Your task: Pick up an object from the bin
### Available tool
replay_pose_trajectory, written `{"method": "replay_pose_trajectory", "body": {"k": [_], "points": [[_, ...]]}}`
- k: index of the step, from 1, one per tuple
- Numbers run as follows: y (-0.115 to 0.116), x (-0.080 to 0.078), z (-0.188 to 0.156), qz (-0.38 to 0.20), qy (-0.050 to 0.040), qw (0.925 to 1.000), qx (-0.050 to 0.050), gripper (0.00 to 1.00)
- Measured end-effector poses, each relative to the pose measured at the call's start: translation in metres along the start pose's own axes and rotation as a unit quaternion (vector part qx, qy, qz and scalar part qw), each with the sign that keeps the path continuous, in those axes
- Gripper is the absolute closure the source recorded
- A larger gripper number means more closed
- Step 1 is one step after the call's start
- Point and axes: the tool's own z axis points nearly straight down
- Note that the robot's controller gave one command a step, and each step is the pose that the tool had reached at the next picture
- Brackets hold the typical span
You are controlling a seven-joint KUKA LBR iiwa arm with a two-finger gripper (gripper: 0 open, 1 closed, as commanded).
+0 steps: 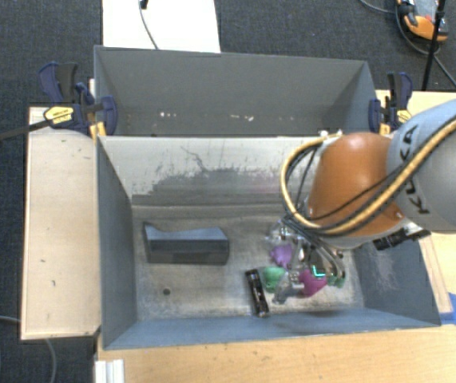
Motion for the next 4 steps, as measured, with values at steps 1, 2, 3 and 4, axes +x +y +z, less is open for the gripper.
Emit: {"method": "replay_pose_trajectory", "body": {"k": [1, 2, 3, 4], "points": [[0.0, -0.002, -0.003, 0.001, -0.0037, 1.0, 0.0, 0.0], [-0.014, -0.002, 0.02, -0.055, -0.0084, 0.9984, -0.001, 0.0], [-0.018, -0.005, 0.07, -0.413, -0.0023, 0.9109, 0.0, 1.0], [-0.018, -0.005, 0.07, -0.412, -0.0022, 0.9112, 0.0, 1.0]]}}
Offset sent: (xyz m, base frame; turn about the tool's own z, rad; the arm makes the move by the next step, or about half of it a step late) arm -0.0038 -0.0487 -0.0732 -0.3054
